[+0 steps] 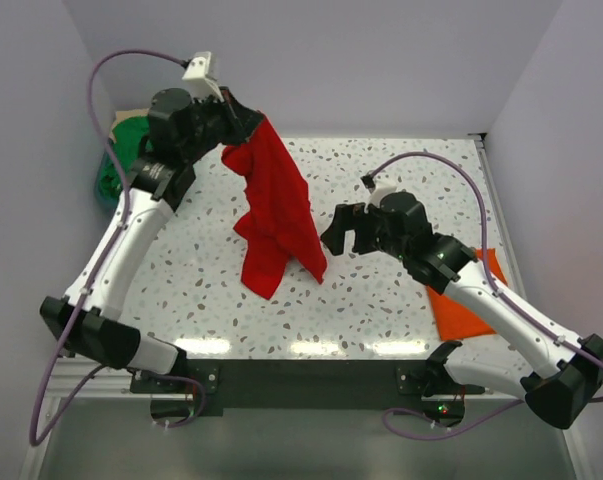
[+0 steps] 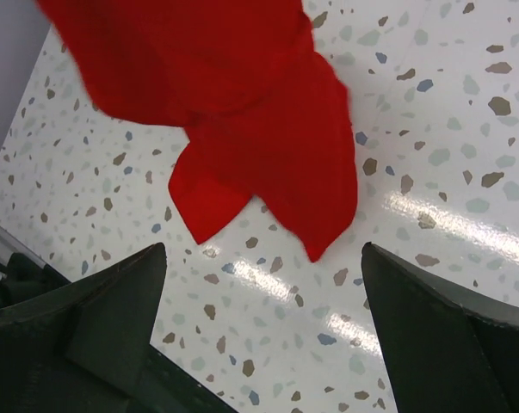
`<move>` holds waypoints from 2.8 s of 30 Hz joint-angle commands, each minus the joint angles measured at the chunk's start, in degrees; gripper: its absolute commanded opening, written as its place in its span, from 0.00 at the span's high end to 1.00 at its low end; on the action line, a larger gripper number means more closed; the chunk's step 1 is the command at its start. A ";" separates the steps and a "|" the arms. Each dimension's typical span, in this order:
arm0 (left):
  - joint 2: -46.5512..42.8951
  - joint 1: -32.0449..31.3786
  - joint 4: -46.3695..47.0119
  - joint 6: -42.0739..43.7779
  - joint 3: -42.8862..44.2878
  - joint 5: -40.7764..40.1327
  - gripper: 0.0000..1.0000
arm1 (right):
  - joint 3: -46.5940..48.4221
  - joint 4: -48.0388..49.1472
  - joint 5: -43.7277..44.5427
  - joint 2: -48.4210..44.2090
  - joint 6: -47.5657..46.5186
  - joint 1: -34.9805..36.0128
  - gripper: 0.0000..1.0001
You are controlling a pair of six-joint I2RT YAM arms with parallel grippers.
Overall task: Fold and stack the t-shirts
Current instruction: Move the tshirt to the center of the board, then flatten the tshirt out
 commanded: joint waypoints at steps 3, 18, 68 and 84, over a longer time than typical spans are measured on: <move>11.65 -0.07 3.21 -2.61 0.03 2.18 0.95 | -3.52 5.61 1.12 2.00 -1.28 0.13 0.02; -1.23 0.02 5.56 -10.50 -33.28 -12.14 0.43 | -1.24 7.64 19.65 25.10 -9.18 2.16 0.09; -4.68 -4.11 9.81 -14.13 -55.43 -18.29 1.00 | 38.58 0.79 20.72 59.15 -14.29 1.29 1.00; -23.22 -0.51 -11.73 -9.56 -32.23 -28.13 1.00 | 29.79 -9.14 16.32 22.86 -11.12 -9.36 1.00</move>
